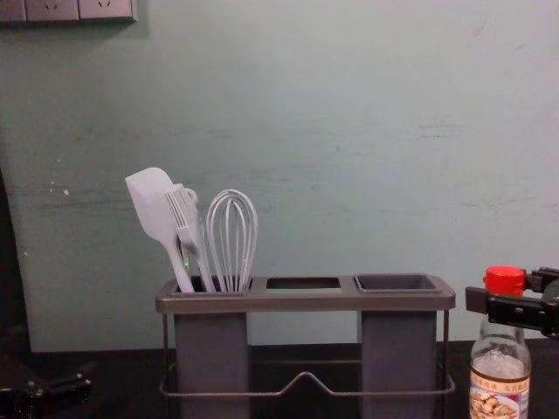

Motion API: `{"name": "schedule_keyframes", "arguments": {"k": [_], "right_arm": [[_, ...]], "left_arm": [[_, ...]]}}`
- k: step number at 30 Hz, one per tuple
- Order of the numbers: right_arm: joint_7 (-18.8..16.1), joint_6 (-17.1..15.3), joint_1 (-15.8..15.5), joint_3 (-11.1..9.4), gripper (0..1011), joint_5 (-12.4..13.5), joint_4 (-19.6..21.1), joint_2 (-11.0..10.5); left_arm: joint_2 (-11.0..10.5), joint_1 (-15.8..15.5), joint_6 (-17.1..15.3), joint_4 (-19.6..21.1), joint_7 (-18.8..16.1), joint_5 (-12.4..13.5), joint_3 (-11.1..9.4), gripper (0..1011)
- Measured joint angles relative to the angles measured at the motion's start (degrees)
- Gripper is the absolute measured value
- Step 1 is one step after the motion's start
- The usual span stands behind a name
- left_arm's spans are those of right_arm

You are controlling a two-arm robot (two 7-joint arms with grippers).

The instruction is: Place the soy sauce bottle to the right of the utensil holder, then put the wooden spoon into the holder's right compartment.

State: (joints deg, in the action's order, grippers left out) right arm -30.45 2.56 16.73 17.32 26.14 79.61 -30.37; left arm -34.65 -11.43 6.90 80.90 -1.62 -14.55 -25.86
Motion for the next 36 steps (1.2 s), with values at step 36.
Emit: {"name": "schedule_keyframes", "arguments": {"k": [36], "right_arm": [[1.08,-1.38,-3.91,-3.33,1000,2.20,7.57,-2.68]], "left_arm": [[0.00,0.00,0.00,0.00,0.00,0.00,0.00,1005]]}}
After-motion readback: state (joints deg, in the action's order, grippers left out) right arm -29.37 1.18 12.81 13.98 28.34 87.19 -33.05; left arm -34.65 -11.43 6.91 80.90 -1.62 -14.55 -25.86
